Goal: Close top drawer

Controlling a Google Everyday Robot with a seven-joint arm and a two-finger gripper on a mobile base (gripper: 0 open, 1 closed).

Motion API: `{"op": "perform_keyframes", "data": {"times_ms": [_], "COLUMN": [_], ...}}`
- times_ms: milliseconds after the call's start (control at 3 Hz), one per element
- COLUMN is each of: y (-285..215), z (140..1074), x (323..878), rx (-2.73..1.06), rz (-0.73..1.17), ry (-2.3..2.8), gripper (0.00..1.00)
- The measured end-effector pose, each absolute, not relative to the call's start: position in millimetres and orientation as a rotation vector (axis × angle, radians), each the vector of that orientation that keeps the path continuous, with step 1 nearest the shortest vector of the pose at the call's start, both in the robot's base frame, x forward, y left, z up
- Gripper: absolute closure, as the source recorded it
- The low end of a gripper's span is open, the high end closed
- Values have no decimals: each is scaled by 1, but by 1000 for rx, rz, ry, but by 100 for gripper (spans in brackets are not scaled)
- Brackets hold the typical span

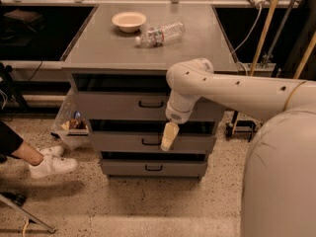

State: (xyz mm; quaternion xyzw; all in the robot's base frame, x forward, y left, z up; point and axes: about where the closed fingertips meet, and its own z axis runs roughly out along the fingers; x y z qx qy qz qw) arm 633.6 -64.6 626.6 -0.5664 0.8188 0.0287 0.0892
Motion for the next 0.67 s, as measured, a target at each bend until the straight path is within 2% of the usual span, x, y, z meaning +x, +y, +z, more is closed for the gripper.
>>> {"op": "perform_keyframes", "data": {"times_ms": [333, 667], "y": [-54, -54], "z": [646, 646], "x": [671, 671], "rx": [-1612, -1612], "rz": [49, 49], "ry": [2454, 2454], "gripper": [0, 0]}}
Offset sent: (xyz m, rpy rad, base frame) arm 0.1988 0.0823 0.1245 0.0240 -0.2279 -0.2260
